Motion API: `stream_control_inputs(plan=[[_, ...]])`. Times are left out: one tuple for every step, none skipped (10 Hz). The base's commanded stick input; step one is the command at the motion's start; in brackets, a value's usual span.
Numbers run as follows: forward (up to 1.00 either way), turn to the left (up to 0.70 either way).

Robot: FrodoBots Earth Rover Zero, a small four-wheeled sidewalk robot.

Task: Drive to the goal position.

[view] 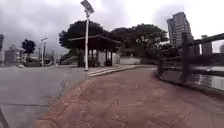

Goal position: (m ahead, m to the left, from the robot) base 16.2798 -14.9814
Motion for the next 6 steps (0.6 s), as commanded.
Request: stream_control_inputs(plan=[[0.85,0.0],[0.85,0.0],[0.85,0.0],[0.85,0.0],[0.85,0.0],[0.85,-0.09]])
